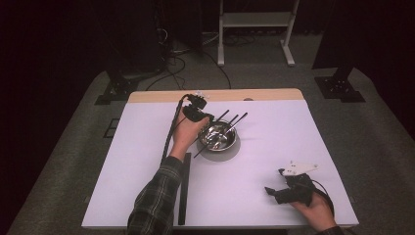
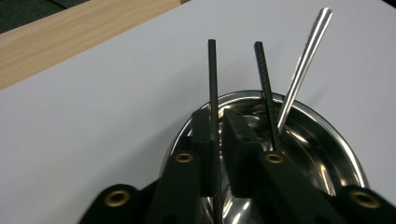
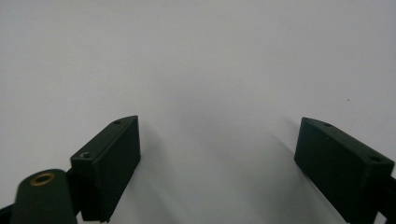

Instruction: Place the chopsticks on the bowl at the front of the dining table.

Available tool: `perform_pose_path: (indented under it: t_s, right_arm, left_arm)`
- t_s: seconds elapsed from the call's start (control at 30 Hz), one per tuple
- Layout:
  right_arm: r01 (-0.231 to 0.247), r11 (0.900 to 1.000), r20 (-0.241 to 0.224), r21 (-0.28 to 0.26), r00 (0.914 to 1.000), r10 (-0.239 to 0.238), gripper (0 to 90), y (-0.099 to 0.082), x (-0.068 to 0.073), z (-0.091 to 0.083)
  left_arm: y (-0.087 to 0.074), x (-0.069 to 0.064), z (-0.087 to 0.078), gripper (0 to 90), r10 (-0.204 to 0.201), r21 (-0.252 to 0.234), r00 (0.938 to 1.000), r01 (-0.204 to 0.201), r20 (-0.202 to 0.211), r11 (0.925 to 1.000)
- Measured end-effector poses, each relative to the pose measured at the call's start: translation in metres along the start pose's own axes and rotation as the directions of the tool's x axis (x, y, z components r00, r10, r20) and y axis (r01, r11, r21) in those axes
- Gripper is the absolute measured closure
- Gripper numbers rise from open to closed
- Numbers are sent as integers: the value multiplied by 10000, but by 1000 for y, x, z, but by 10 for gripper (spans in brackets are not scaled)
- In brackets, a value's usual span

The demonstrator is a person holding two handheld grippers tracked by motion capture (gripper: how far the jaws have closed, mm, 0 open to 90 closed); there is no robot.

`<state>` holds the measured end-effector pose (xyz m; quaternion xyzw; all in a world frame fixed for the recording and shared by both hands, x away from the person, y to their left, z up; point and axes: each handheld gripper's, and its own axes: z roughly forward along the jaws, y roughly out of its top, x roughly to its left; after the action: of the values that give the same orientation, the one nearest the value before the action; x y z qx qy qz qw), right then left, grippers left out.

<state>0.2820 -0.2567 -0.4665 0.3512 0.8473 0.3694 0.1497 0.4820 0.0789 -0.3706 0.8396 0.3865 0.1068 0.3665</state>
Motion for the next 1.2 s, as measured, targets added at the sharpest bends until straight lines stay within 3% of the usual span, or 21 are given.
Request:
perform_pose_path:
  t_s: [0.13, 0.43, 0.6, 0.87, 0.93, 1.13, 1.2]
  right_arm:
    - [8, 10000, 2, 1, 10000, -8, 126, 0, 0, 0]
    - [15, 10000, 4, 3, 10000, -15, 126, 0, 0, 0]
    - [25, 10000, 3, 8, 10000, -25, 126, 0, 0, 0]
    - [24, 10000, 3, 7, 10000, -24, 126, 0, 0, 0]
    - [32, 10000, 5, 2, 10000, -32, 126, 0, 0, 0]
    - [40, 10000, 3, 4, 10000, -40, 126, 0, 0, 0]
    - [30, 10000, 1, 6, 10000, -30, 126, 0, 0, 0]
  left_arm:
    - [-2, 0, -11, 900, 154, 83, 9999, -154, 31, 9998]
    - [-25, 3, -42, 882, 20, -388, 10000, -22, -43, 9992]
    - [-45, 5, -60, 631, 69, -361, 9996, -79, -276, 9993]
    - [-71, 13, -69, 270, -151, -293, 9994, 142, -312, 9995]
    - [-77, 18, -70, 208, -413, -279, 9986, 404, -316, 9988]
    - [-91, 26, -73, 170, -440, -139, 9977, 434, -506, 9990]
    - [-98, 32, -73, 105, -467, 89, 9974, 473, -547, 9988]
